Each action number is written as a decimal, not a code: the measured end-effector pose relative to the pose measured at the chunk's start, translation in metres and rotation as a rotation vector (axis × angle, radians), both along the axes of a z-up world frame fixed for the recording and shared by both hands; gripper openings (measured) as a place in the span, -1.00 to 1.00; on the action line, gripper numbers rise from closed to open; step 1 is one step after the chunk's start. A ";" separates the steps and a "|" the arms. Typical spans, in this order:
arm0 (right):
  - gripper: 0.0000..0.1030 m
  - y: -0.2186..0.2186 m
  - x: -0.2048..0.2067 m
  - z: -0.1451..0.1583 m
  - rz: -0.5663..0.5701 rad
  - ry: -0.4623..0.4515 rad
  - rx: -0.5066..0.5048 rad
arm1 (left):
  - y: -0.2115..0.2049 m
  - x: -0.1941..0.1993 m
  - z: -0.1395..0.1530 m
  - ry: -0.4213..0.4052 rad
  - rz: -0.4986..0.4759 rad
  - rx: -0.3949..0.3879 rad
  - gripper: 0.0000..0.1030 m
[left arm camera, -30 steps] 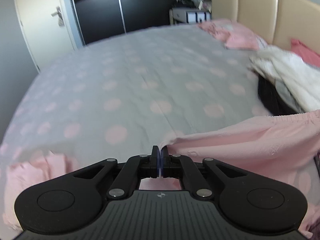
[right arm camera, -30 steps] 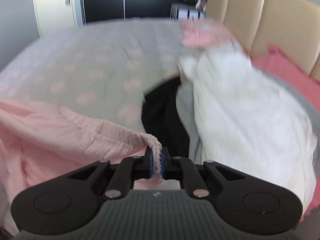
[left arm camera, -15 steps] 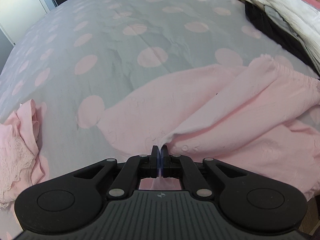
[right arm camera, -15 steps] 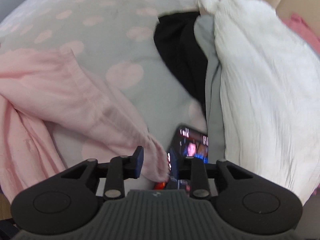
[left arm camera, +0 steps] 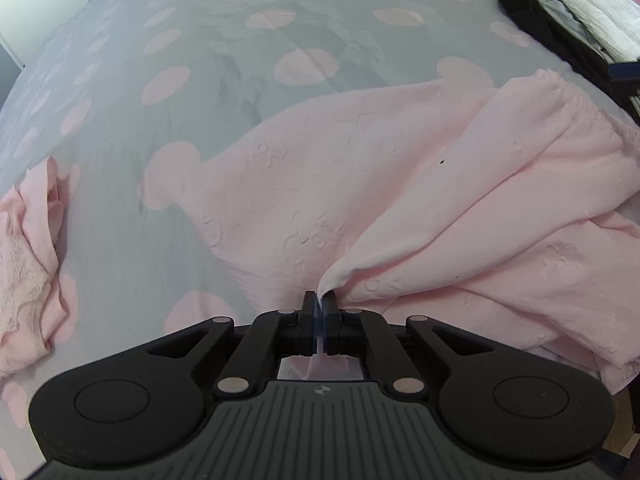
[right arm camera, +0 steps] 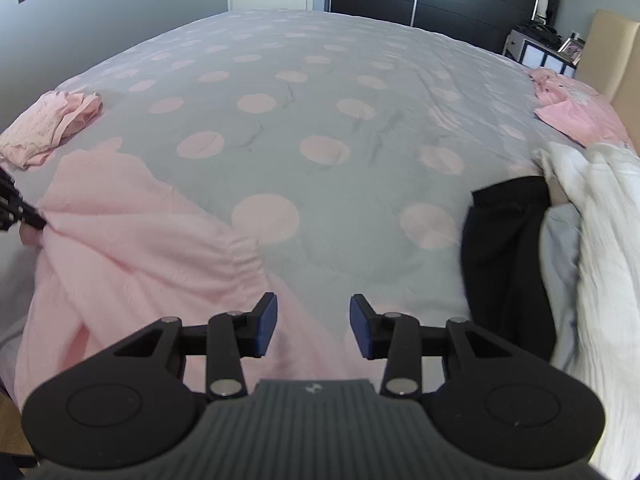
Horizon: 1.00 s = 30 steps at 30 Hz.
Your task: Fold clothes
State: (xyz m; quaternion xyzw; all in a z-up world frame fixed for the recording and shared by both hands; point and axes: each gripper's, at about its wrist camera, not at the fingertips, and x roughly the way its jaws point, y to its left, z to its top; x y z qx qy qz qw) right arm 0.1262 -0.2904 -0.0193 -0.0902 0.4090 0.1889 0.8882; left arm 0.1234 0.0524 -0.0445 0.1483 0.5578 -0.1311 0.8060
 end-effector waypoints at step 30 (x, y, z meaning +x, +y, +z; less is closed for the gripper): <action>-0.91 0.062 0.003 0.017 0.350 -0.020 0.206 | -0.009 -0.013 0.021 -0.154 -0.101 -0.091 0.00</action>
